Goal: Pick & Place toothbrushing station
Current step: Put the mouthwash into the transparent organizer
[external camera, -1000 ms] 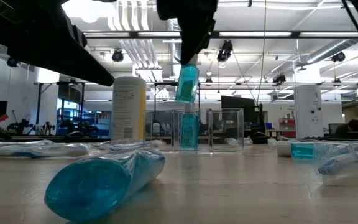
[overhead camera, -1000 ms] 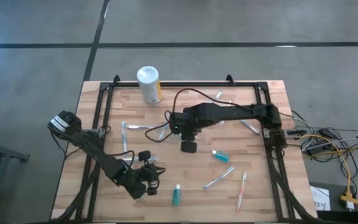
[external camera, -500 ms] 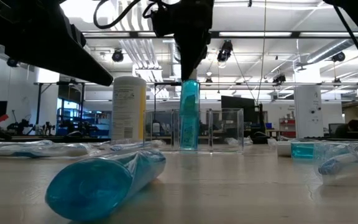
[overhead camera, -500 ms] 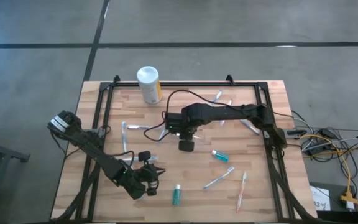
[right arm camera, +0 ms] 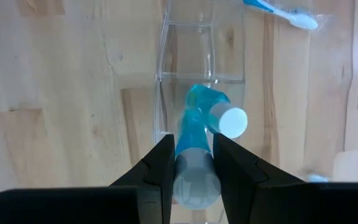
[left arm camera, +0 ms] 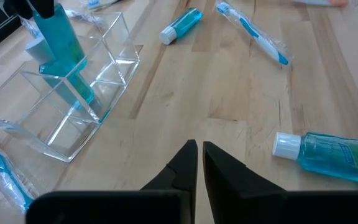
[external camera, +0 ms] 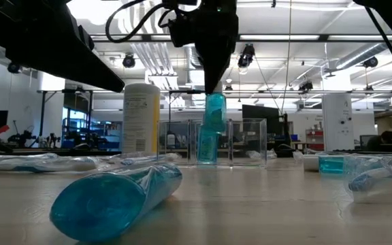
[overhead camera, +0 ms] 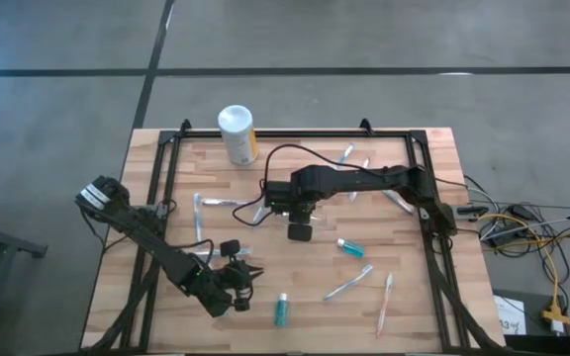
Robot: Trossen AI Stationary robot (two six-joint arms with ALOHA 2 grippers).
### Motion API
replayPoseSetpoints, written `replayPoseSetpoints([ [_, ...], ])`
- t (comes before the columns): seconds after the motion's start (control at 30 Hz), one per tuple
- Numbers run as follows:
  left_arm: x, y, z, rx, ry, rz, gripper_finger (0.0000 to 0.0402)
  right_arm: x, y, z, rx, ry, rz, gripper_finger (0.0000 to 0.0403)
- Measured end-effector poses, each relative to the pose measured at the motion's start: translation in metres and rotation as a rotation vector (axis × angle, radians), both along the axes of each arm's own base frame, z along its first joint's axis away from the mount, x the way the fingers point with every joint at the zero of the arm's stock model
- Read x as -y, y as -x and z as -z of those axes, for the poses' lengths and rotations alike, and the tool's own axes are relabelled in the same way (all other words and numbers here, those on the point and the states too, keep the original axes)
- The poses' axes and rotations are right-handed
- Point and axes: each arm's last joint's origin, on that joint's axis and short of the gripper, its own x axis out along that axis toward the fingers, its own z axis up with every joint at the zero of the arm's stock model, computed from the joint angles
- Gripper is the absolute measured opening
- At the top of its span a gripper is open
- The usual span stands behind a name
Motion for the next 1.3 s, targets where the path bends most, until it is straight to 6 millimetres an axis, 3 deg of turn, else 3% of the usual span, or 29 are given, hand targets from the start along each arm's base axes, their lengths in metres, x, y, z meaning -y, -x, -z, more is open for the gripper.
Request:
replayPoseSetpoints([
  [1.3,0.001,-0.001,-0.004,0.01,0.0,0.007,0.003,0.004,0.001,0.025,-0.044,-0.019,-0.039,0.0083],
])
